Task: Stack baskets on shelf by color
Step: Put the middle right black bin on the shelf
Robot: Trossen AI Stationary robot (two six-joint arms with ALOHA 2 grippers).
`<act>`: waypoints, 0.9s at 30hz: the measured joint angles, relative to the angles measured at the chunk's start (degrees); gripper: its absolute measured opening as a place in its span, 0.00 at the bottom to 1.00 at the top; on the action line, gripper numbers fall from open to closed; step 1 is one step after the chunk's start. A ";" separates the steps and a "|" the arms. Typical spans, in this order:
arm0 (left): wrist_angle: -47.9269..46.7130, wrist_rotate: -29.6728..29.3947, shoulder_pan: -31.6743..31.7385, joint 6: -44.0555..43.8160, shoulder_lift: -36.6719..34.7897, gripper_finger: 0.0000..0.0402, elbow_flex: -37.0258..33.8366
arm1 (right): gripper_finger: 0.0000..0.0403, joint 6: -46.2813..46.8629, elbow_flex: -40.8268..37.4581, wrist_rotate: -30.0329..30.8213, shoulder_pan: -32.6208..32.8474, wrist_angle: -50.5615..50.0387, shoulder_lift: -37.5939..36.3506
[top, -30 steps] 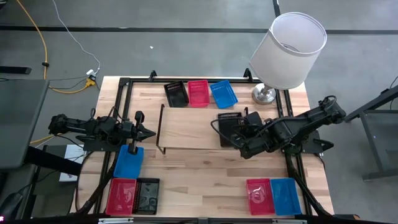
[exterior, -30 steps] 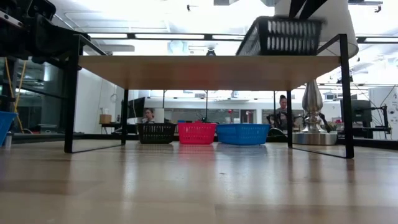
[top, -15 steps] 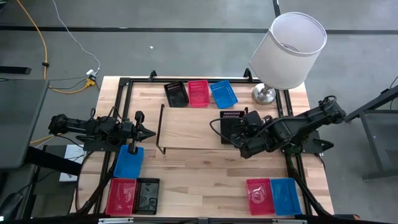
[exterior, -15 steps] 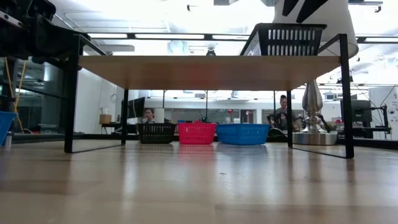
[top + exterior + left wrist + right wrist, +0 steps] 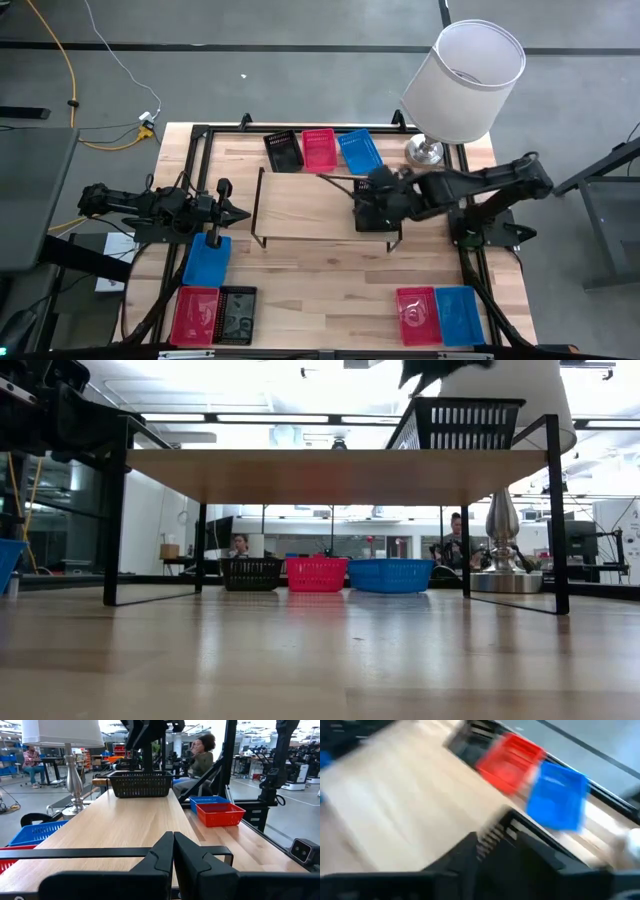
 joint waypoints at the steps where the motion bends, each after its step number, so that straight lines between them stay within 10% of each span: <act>1: 0.01 0.00 0.00 0.00 0.00 0.01 0.00 | 0.20 -3.70 0.00 -1.72 -0.91 3.57 0.81; 4: 0.02 0.00 0.02 0.00 -0.01 0.01 0.00 | 0.04 -14.29 0.00 -8.88 -3.41 11.20 3.97; 8: 0.00 0.00 0.01 0.00 0.00 0.01 0.00 | 0.05 -21.12 0.00 -14.16 -6.10 13.07 7.84; 27: 0.00 0.00 0.00 -0.01 0.00 0.01 0.00 | 0.00 -25.58 0.00 -8.64 -10.79 2.98 10.50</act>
